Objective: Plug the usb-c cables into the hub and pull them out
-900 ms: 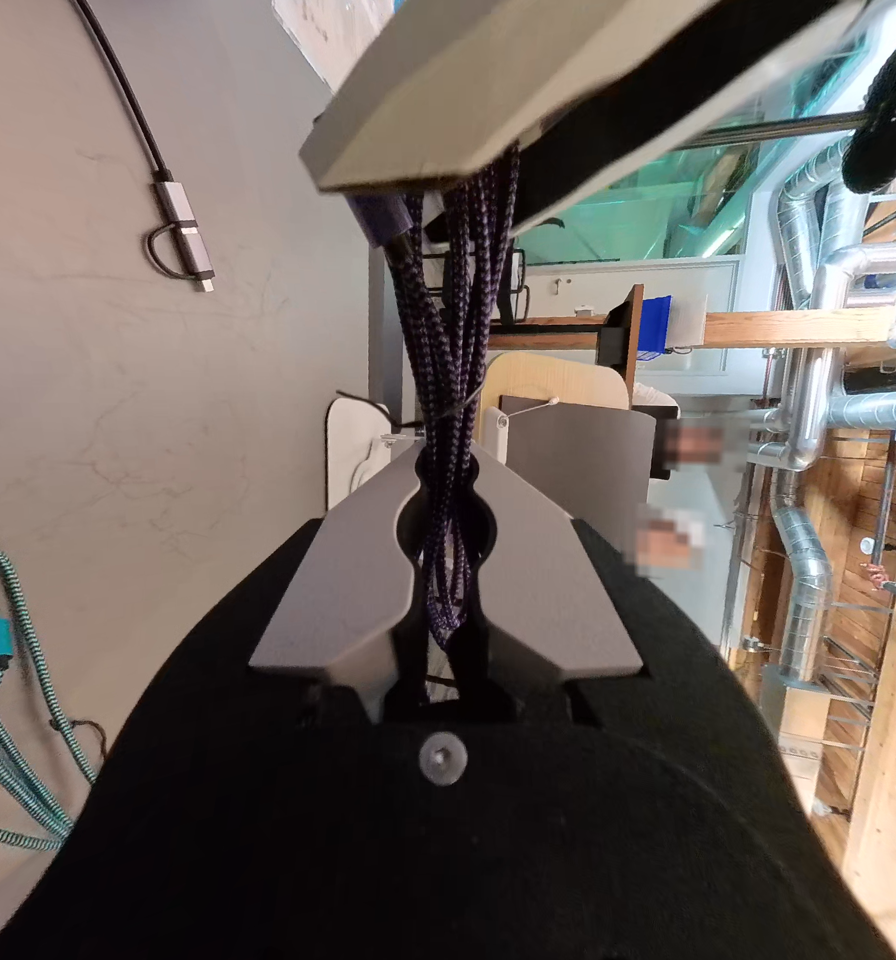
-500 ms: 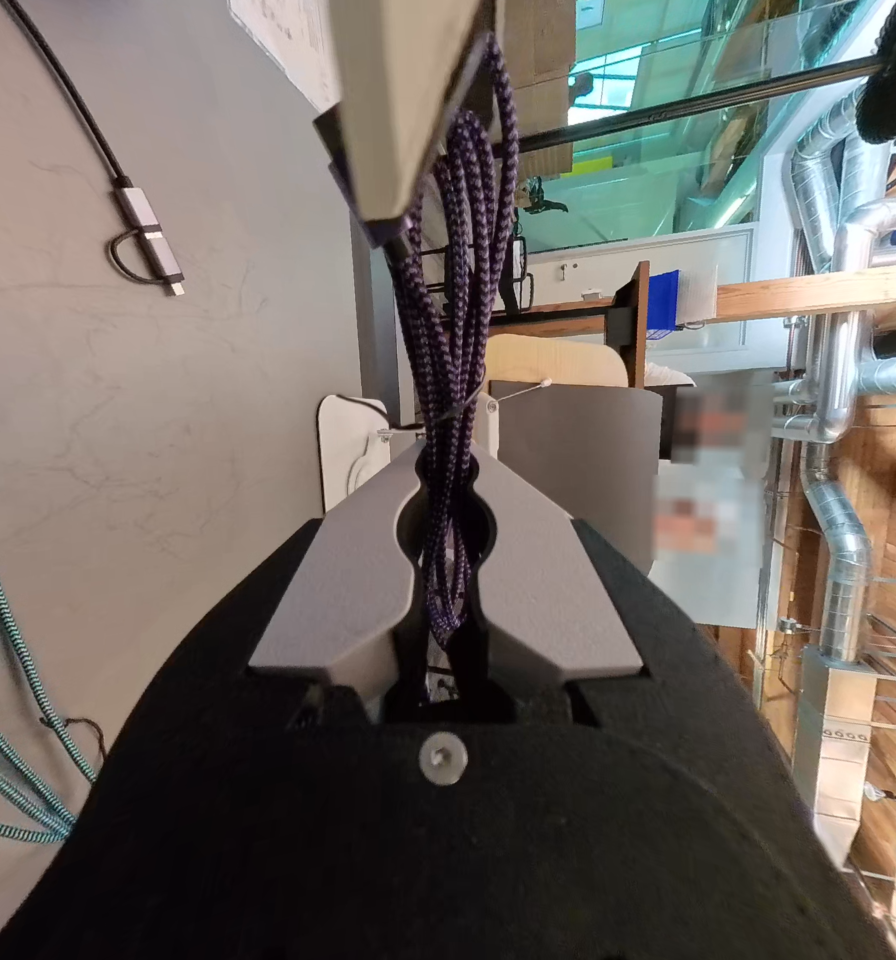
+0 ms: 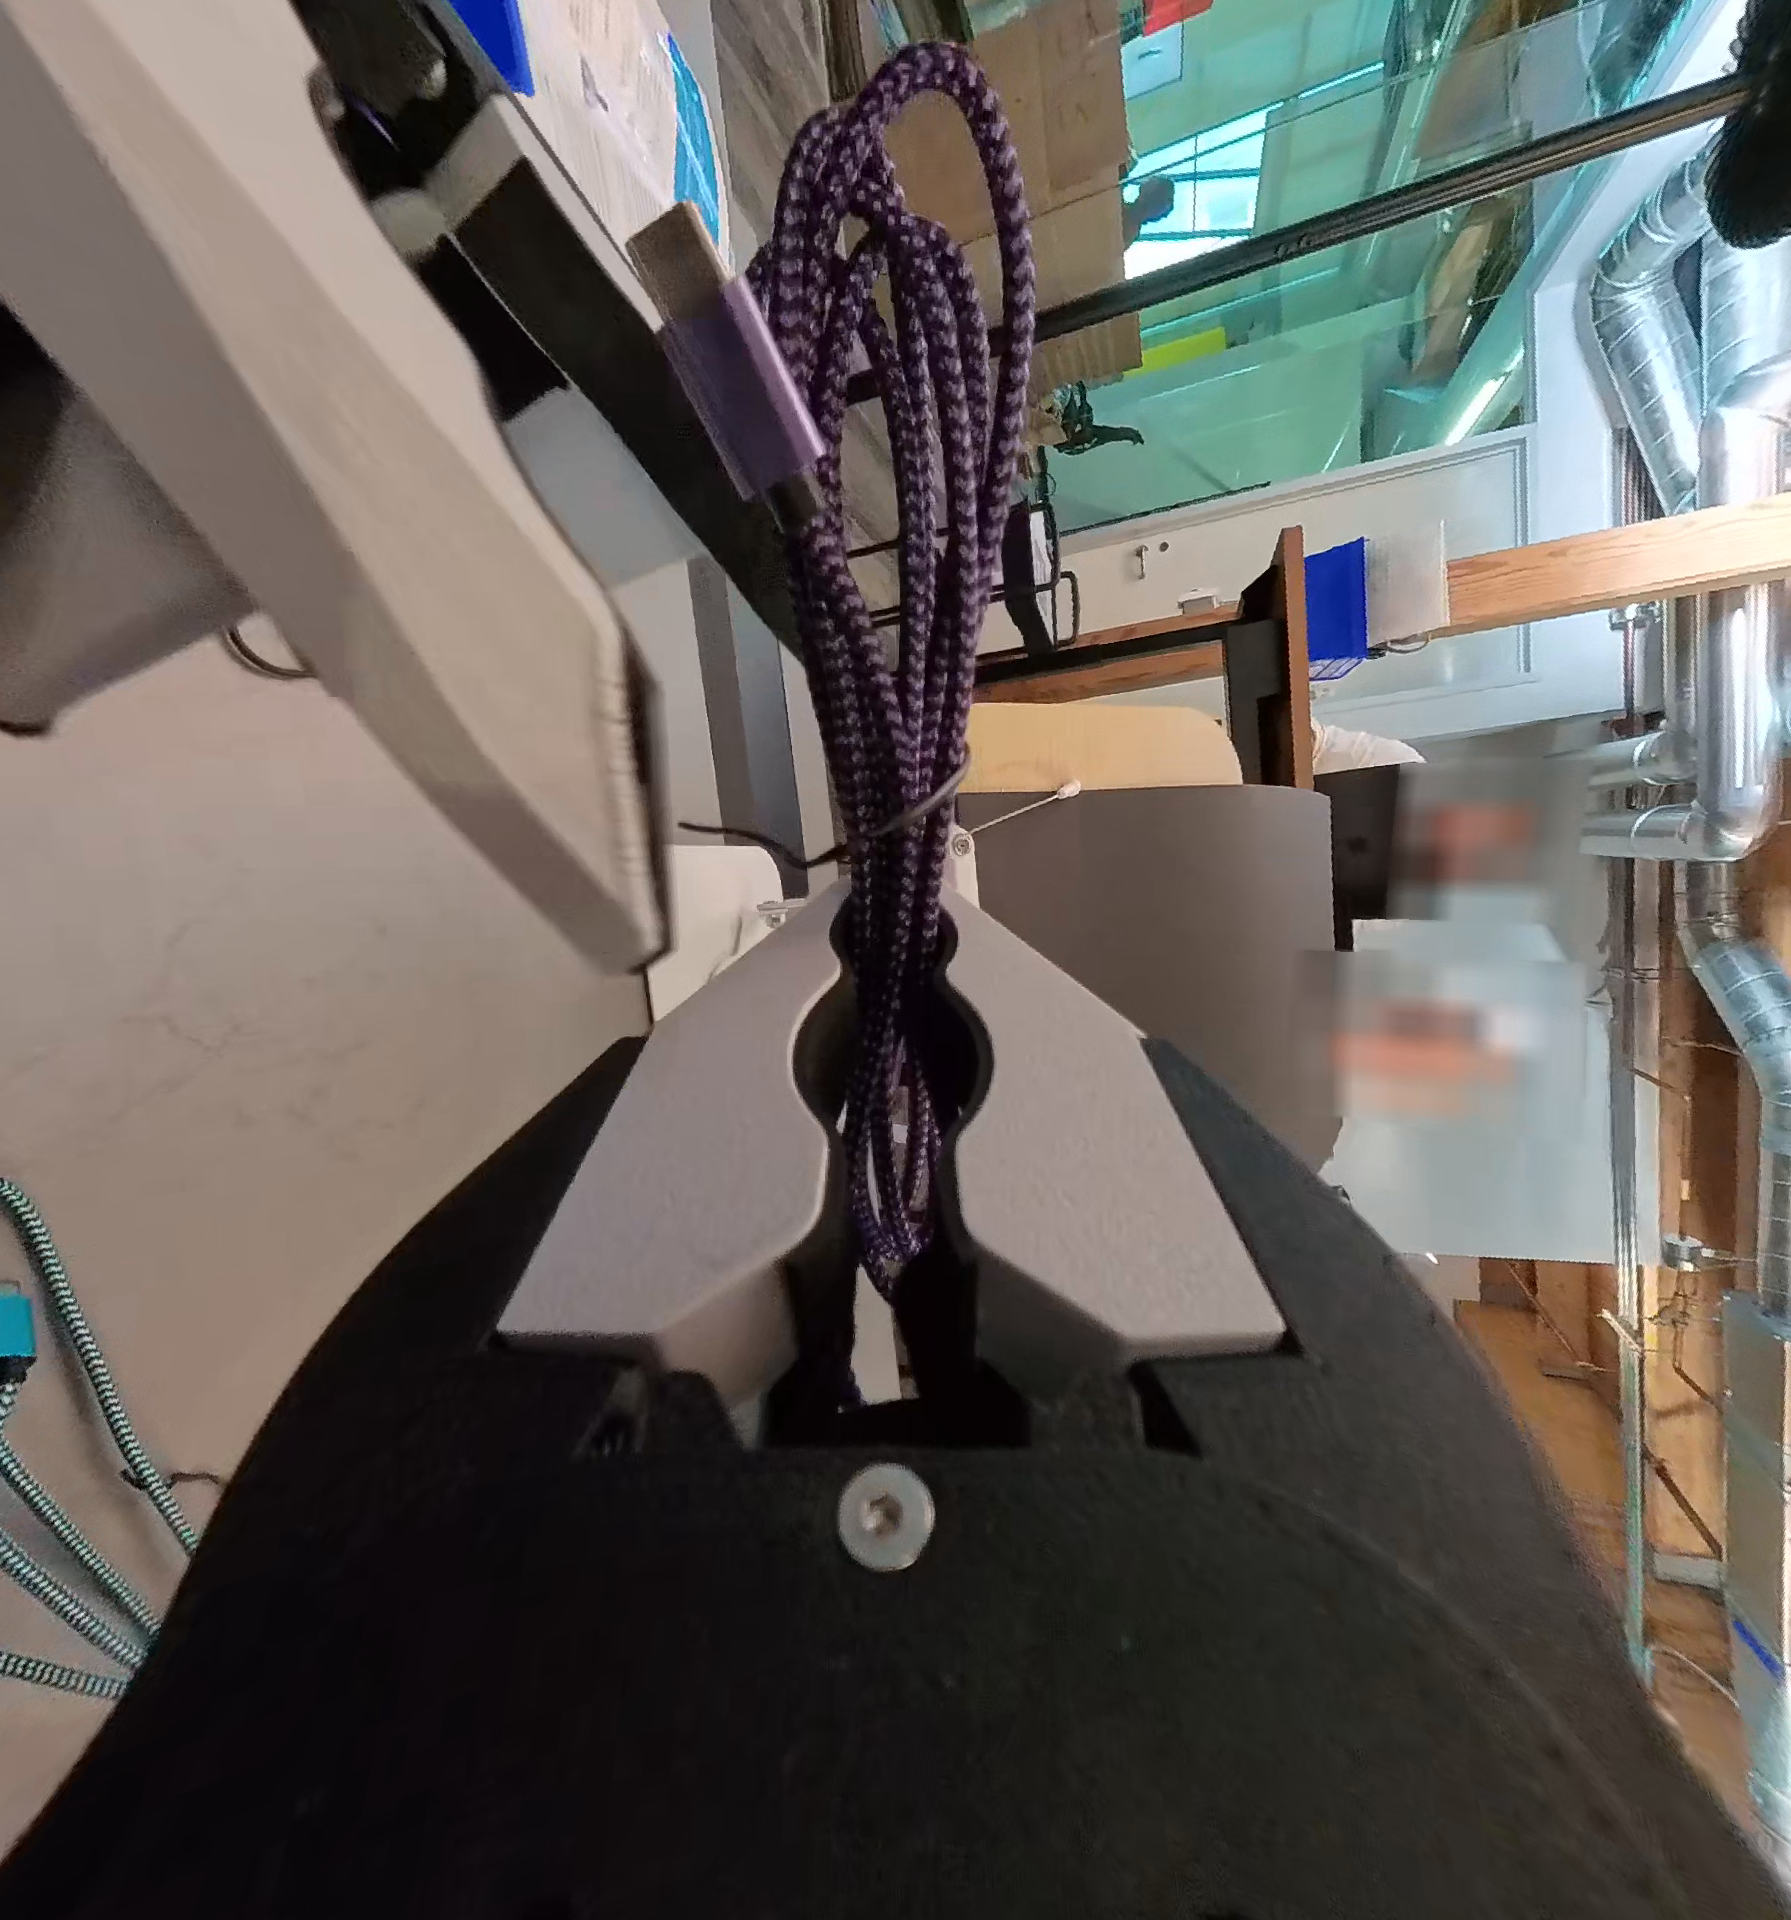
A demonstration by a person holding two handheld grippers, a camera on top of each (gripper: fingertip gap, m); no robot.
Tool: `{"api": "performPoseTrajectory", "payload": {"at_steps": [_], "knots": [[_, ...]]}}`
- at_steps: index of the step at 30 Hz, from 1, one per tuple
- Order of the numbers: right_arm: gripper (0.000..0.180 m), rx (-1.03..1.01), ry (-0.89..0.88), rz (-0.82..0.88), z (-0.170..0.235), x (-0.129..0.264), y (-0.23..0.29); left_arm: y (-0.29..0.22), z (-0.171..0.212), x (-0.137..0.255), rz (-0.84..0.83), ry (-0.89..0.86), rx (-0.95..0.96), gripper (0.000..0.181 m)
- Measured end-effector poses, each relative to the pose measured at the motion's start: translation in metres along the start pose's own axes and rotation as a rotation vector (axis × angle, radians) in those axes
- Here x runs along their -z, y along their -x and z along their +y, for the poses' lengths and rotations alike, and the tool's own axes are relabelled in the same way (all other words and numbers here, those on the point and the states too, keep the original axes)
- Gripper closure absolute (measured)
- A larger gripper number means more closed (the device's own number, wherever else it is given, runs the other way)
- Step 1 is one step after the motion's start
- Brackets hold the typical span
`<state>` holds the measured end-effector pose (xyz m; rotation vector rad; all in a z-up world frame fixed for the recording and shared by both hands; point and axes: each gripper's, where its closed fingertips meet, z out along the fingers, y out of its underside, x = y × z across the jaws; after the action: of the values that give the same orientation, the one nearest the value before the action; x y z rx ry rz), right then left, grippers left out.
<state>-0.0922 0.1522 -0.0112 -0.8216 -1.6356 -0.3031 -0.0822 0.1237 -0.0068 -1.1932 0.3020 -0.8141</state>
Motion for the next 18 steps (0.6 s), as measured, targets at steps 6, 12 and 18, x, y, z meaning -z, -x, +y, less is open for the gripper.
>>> {"api": "performPoseTrajectory", "payload": {"at_steps": [6, 12, 18], "knots": [[0.177, -0.022, -0.011, -0.016, -0.003, -0.002, 0.003, -0.008, -0.021, -0.007, 0.108, -0.147, 0.013, 0.075], [0.178, -0.032, -0.017, -0.026, -0.002, -0.005, 0.006, -0.017, -0.02, -0.01, 0.139, -0.14, -0.032, 0.1], [0.178, -0.029, -0.012, -0.031, 0.0, -0.008, 0.007, -0.017, -0.016, -0.01, 0.134, -0.114, -0.061, 0.109]]}}
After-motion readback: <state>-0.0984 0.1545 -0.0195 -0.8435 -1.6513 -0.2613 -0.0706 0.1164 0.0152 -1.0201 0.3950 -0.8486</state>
